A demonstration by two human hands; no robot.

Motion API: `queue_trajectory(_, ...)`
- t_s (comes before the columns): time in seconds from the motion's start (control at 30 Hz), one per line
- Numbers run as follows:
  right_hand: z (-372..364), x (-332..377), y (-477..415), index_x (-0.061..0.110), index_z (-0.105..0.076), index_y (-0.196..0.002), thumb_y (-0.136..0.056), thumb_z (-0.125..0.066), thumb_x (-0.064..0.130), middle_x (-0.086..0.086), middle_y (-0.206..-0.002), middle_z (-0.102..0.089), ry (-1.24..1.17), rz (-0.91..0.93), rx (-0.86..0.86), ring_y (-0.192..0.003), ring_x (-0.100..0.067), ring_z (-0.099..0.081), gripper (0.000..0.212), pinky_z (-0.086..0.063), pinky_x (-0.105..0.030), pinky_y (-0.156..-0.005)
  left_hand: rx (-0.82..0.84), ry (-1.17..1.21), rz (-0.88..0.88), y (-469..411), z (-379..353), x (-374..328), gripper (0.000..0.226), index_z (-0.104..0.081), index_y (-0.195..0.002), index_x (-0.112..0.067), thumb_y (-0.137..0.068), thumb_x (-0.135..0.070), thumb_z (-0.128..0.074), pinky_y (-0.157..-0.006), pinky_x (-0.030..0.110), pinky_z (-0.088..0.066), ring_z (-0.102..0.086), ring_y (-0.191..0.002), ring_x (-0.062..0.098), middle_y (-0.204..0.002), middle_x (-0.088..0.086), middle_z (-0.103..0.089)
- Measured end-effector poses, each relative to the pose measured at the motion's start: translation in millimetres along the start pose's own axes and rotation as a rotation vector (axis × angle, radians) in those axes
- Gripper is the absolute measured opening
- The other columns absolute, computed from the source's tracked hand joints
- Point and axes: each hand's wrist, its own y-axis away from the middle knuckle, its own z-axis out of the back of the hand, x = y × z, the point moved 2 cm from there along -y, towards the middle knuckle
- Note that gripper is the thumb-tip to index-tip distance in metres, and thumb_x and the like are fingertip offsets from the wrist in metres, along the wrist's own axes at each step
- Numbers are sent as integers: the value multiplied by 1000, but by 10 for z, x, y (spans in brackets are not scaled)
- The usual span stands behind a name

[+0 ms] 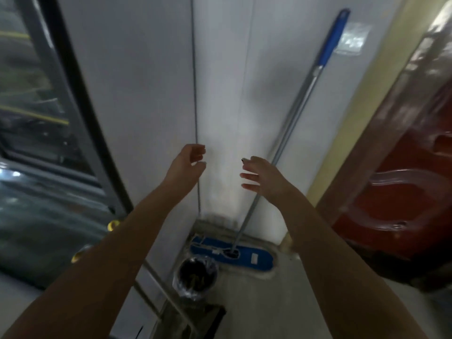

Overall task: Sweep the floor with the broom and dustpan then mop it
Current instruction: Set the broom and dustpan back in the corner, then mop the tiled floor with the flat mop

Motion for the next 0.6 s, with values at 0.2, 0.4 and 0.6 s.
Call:
queue_trajectory(0.2,1041,470,60,18,-44,-119,-84,-70,22,4,-94,-65,-34,76,-18,-90,-18,-61,44,-53,-32,-68,30,172,-4,-184,-987,-583,39,-46,-126,-10,-89,-3,-55,-81,17,-42,-53,-104,10,-118,-1,-55)
queue_trajectory(0.4,1793,884,-8,19,-43,-124,-85,-69,22,-4,-117,-54,21,124,-30,-108,-21,-51,47,-47,-35,-84,35,268,1,-386,-1798,-928,35,-48,-122,-15,-89,-5,-55,-91,29,-44,-54,-109,14,-119,-1,-55)
queue_trajectory(0.6,2214,1071,-224,14,-41,-134,-87,-67,25,-8,-129,-50,36,119,-49,-115,-21,-50,55,-47,-34,-87,67,255,17,-640,-2286,-1055,29,-51,-115,-17,-90,-2,-52,-94,31,-44,-55,-107,14,-117,0,-57)
